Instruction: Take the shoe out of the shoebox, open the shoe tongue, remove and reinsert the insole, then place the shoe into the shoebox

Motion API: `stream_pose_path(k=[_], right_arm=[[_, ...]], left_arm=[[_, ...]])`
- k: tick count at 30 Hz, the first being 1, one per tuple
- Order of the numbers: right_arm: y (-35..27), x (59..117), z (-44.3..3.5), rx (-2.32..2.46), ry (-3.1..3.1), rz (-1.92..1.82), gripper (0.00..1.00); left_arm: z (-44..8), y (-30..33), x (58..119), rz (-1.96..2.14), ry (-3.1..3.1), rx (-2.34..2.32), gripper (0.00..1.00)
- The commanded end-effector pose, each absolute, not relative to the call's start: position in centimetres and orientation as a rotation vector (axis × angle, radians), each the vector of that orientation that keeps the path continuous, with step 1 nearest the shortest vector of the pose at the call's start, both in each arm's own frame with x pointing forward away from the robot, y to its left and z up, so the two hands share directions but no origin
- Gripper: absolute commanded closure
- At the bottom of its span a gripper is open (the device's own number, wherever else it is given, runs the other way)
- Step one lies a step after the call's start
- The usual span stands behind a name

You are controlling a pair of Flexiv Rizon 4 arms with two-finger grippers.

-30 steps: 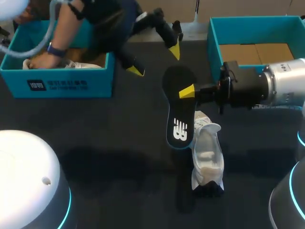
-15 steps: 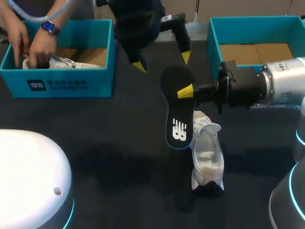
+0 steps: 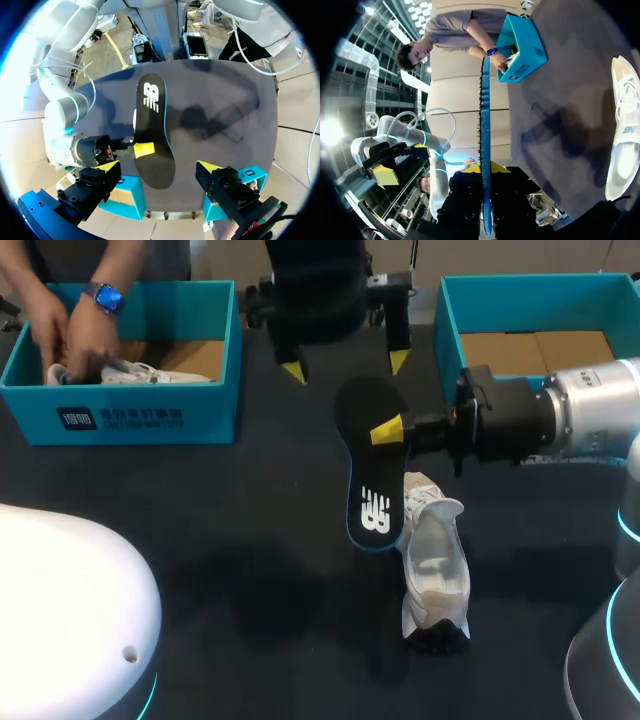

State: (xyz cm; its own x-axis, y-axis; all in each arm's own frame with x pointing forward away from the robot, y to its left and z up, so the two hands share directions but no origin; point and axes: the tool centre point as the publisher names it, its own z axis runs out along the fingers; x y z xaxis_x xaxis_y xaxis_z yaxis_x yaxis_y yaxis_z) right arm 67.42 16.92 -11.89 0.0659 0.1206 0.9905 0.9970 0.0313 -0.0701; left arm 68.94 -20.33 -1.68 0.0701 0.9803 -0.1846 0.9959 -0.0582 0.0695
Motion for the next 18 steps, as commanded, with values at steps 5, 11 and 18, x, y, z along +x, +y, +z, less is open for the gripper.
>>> stream_pose_path(k=[5,11,18], right_arm=[[16.98,67.64,-11.64,-1.31,-1.268,-1.073,1.0],[16.83,67.6,-11.61,-1.315,-1.266,-1.078,1.0],[16.84,67.49,-11.68,-1.318,-1.263,-1.083,1.0]], left_arm=[[-1.72,-20.32,69.01,-0.127,2.024,2.161,0.0],[-1.33,-20.89,69.17,-0.163,2.054,2.078,0.0],[-1.6,-20.84,69.25,-0.135,2.06,2.087,0.0]])
